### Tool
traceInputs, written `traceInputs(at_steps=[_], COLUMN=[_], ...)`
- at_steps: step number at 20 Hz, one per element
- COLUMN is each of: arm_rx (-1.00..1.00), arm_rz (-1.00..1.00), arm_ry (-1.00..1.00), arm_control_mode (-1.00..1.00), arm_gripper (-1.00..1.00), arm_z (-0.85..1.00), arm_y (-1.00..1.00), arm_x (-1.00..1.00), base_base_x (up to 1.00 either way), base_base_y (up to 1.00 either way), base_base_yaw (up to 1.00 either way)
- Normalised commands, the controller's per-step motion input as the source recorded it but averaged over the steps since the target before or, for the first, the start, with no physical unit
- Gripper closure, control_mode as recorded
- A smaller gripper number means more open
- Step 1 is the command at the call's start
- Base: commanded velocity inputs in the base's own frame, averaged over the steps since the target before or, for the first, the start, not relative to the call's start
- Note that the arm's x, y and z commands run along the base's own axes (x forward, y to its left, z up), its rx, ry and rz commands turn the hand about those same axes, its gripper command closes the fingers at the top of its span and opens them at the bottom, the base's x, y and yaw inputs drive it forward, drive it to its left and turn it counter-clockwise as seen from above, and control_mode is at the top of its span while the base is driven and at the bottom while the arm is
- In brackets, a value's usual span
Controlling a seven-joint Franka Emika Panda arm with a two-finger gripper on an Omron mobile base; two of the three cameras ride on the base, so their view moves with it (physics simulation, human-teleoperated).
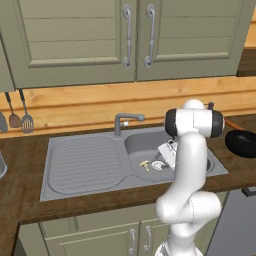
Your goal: Pick the mushroom from the sink and place it in the bowl. Then pick the bowl and place it in the microwave. Then close the microwave door and press the start button.
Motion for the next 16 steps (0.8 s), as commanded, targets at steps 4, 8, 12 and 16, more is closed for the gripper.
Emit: traceInputs(at_steps=[4, 8, 12, 16], arm_rx=[0.0, 0.0, 0.0, 0.0], arm_rz=[0.0, 0.0, 0.0, 0.0], arm_ry=[-0.12, -0.05, -0.03, -0.07], arm_control_mode=[-1.0, -1.0, -1.0, -1.0], arm_gripper=[-1.0, -1.0, -1.0, -1.0], arm_z=[-0.23, -0.45, -0.51, -0.27], arm_y=[0.21, 0.16, 0.01, 0.0], arm_x=[0.48, 0.42, 0.3, 0.42], base_base_x=[0.0, 0.0, 0.0, 0.0], base_base_y=[0.0, 0.0, 0.0, 0.0], base_base_yaw=[0.0, 0.0, 0.0, 0.0])
